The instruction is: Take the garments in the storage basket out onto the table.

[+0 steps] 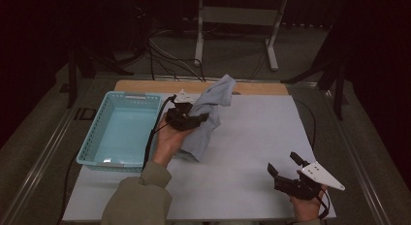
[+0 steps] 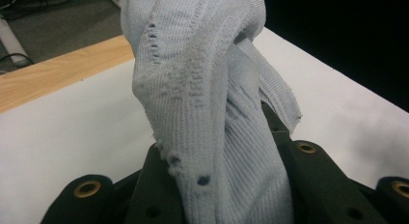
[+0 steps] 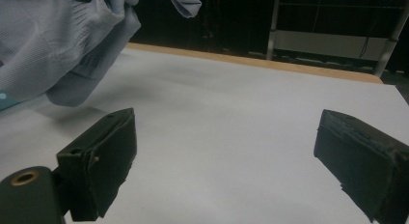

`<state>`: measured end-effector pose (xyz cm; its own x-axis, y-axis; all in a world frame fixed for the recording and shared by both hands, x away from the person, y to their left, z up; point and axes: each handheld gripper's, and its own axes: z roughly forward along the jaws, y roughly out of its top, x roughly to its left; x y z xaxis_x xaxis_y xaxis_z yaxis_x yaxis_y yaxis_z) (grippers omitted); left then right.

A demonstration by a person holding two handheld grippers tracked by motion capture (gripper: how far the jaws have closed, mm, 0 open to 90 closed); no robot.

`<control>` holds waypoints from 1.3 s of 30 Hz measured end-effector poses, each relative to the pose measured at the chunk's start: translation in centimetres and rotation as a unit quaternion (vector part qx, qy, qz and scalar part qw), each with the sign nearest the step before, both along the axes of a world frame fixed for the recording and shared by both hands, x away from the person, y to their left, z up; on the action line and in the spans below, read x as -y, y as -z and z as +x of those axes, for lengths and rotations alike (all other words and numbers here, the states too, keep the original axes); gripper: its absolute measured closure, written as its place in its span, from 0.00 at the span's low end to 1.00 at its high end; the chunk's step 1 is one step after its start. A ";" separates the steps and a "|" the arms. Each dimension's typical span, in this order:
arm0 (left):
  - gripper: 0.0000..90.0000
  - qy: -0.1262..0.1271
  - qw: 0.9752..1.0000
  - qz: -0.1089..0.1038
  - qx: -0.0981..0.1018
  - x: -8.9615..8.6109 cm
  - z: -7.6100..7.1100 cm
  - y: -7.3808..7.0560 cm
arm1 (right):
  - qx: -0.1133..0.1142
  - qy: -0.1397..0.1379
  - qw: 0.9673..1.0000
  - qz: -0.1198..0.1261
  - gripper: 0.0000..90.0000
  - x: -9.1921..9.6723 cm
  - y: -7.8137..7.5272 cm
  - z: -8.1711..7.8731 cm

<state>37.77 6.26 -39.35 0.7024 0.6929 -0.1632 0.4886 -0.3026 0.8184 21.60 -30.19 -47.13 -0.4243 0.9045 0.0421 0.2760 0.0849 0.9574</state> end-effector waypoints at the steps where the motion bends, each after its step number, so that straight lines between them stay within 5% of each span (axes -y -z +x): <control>1: 0.79 0.001 1.000 0.001 0.000 0.1 0.0 0.1 | 0.000 0.000 1.000 0.000 0.09 0.0 0.0 0.0; 39: 0.79 0.013 1.000 -0.005 -0.016 2.9 0.0 2.0 | 0.001 -0.002 1.000 0.000 0.09 0.0 -0.1 0.0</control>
